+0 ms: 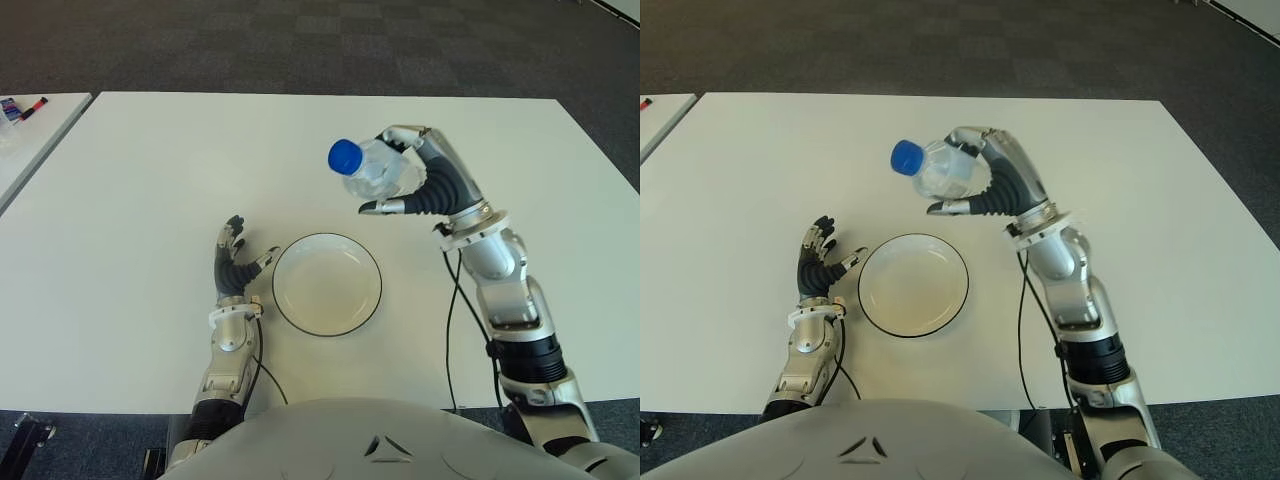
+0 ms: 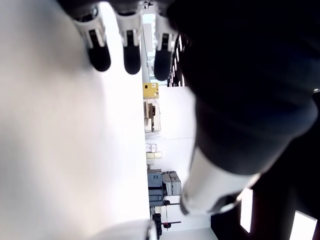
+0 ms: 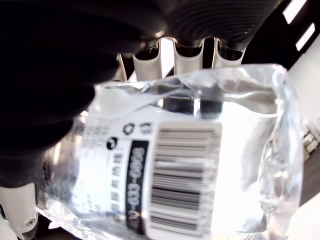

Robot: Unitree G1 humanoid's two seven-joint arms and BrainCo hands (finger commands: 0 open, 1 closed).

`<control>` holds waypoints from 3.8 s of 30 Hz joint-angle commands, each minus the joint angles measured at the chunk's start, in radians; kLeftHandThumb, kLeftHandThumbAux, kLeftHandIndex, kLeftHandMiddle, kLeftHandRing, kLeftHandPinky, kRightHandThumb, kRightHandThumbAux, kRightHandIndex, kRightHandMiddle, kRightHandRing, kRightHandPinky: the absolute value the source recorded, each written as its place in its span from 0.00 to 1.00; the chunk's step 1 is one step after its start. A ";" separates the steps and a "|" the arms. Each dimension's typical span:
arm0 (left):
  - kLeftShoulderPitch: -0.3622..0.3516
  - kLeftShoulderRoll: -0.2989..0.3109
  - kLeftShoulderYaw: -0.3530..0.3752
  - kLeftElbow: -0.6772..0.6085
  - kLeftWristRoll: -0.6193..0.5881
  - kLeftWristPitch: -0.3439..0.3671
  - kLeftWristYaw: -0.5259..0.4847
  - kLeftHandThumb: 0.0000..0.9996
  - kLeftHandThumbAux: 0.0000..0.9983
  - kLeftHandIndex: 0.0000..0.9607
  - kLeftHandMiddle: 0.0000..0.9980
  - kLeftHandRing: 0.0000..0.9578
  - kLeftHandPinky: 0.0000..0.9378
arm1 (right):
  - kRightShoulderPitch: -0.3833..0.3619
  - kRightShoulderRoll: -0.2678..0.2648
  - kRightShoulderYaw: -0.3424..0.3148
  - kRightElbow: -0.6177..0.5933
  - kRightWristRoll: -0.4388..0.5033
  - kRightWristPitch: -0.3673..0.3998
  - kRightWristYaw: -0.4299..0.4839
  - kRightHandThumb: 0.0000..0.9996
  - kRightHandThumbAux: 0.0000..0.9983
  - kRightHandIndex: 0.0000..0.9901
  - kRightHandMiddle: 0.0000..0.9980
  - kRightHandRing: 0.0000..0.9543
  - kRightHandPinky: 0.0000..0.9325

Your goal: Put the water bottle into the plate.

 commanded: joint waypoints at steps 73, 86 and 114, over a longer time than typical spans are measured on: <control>-0.006 -0.049 -0.020 -0.018 0.010 0.049 0.025 0.00 0.96 0.14 0.15 0.14 0.15 | 0.103 0.034 0.179 0.429 -0.101 -0.191 -0.104 0.95 0.66 0.39 0.51 0.55 0.92; 0.003 -0.051 -0.027 -0.028 0.008 0.044 0.031 0.00 0.97 0.15 0.16 0.14 0.16 | 0.124 0.006 0.169 0.432 -0.091 -0.148 -0.049 0.95 0.66 0.39 0.51 0.55 0.92; -0.001 -0.055 -0.035 -0.025 -0.006 0.053 0.037 0.00 0.96 0.16 0.15 0.13 0.14 | 0.110 -0.002 0.152 0.489 -0.098 -0.170 -0.063 0.96 0.66 0.39 0.51 0.55 0.92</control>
